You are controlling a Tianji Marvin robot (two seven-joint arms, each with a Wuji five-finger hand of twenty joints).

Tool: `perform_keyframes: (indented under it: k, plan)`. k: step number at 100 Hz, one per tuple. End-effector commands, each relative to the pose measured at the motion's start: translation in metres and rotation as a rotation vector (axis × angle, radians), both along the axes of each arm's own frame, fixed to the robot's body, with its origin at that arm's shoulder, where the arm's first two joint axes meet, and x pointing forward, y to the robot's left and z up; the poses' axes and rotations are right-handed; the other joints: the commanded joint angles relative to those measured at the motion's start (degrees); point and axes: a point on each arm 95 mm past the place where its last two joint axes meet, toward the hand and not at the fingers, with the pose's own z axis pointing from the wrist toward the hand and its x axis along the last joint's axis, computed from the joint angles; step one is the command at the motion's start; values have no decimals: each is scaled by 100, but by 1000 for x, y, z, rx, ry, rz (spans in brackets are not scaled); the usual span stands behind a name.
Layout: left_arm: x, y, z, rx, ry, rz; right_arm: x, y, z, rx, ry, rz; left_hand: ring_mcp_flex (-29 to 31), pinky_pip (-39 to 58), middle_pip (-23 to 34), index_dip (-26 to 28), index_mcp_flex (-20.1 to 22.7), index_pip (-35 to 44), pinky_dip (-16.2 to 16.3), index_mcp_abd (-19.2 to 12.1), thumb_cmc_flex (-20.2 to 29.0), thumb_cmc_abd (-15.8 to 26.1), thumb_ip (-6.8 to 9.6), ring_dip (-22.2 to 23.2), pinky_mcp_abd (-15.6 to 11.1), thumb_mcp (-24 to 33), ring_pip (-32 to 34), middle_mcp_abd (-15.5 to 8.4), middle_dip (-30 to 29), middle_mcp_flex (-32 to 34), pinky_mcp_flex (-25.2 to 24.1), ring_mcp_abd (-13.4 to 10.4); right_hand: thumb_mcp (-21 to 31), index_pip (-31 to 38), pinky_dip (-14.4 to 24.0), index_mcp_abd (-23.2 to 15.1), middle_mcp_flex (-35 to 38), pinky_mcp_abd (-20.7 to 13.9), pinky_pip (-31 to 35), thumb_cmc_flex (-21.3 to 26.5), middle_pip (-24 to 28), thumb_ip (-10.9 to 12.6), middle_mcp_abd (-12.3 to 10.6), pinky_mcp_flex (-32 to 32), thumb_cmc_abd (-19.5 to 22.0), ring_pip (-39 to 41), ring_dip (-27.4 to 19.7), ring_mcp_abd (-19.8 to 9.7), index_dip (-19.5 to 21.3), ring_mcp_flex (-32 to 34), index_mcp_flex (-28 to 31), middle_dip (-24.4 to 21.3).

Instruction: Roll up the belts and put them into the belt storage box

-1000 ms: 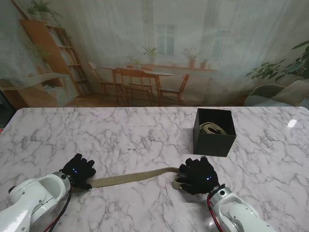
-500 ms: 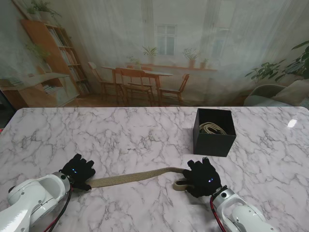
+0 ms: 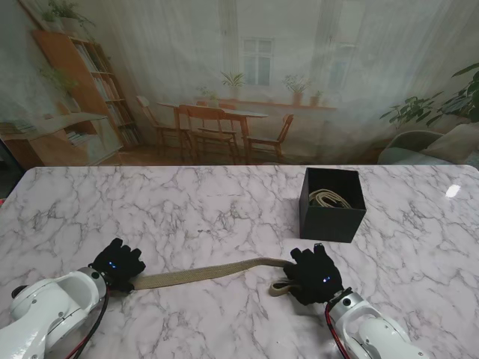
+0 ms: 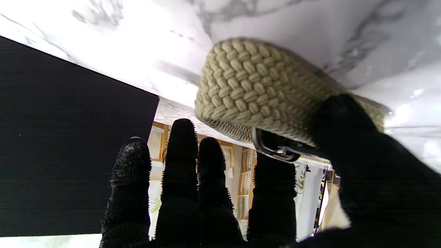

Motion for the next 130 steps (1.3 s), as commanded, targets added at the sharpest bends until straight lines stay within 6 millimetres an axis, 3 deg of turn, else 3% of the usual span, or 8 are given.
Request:
perform_keyframes:
  k: [1, 16, 30, 47, 88, 101, 113, 130]
  plan:
    - [-2, 0, -2, 8, 16, -3, -1, 0, -2, -8, 4, -7, 175, 89, 105, 119, 109, 243, 20, -62, 450, -82, 81, 51, 52, 216, 23, -19, 71, 95, 37, 5, 300, 271, 6, -295, 50, 235, -89, 332, -72, -38, -4, -115, 72, -227, -82, 94, -81, -94, 111, 27]
    - [-2, -1, -5, -13, 29, -5, -1, 0, -3, -7, 6, -12, 502, 241, 298, 272, 84, 764, 15, 203, 556, -299, 213, 194, 40, 639, 207, -29, 185, 406, 250, 15, 306, 285, -7, -265, 66, 252, -128, 358, -69, -37, -6, -143, 124, -271, -104, 99, -69, -92, 84, 37]
    - [-1, -2, -7, -86, 5, 3, -1, 0, -4, -9, 4, -18, 1671, 798, 801, 507, -184, 1360, -68, 539, 694, -544, 225, 493, -10, 1372, 814, -155, 386, 1577, 998, 24, 302, 304, -22, -223, 91, 277, -174, 375, -59, -35, -24, -172, 155, -308, -122, 103, -60, -82, 74, 48]
    - [0, -2, -10, -162, -17, 19, -1, -1, -5, -7, 4, -26, 2680, 1600, 425, 1482, -414, 1998, -163, 43, 933, -533, 196, 1145, -168, 1618, 1856, -398, 2307, 3222, 1803, 31, 301, 322, -35, -202, 90, 307, -210, 390, -60, -27, -22, -196, 178, -345, -140, 113, -55, -83, 69, 55]
    - [-7, 17, -16, -167, -65, 29, -1, -1, -5, -10, 4, -35, 2730, 1703, 567, 1561, -512, 2015, -119, -112, 938, -555, 192, 1423, -307, 1655, 2261, -381, 2541, 3325, 1818, -29, 311, 362, -56, -159, 124, 332, -259, 448, -48, -39, -39, -222, 219, -392, -165, 114, -36, -77, 36, 69]
    - [-8, 18, -20, -160, -67, 26, 0, -1, -6, -13, 5, -35, 2684, 1629, 516, 391, -864, 742, -120, -85, 943, -522, 149, 1435, -347, 1559, 2182, -478, 2525, 3269, 1801, -68, 310, 376, -63, -157, 122, 345, -277, 464, -51, -46, -33, -240, 235, -404, -171, 117, -23, -75, 13, 70]
    - [-8, 16, -21, -152, -65, 24, 0, 0, -7, -14, 6, -38, 2665, 1561, 495, -1409, -230, -858, -126, 283, 1010, -518, 78, 1438, -349, 1414, 2100, -510, 2494, 3277, 1784, -47, 299, 379, -72, -160, 129, 347, -295, 474, -52, -53, -41, -257, 256, -415, -176, 119, -17, -73, -5, 71]
    - [-7, 15, -22, -123, -51, 8, -1, -1, -8, -12, 6, -44, 2523, 1498, 504, -1841, 809, -1032, -105, 74, 1096, -456, 12, 1517, -298, 1203, 2114, -484, 2602, 3227, 1614, -1, 292, 386, -87, -153, 126, 356, -325, 490, -56, -54, -39, -281, 275, -433, -186, 118, -9, -79, -18, 72]
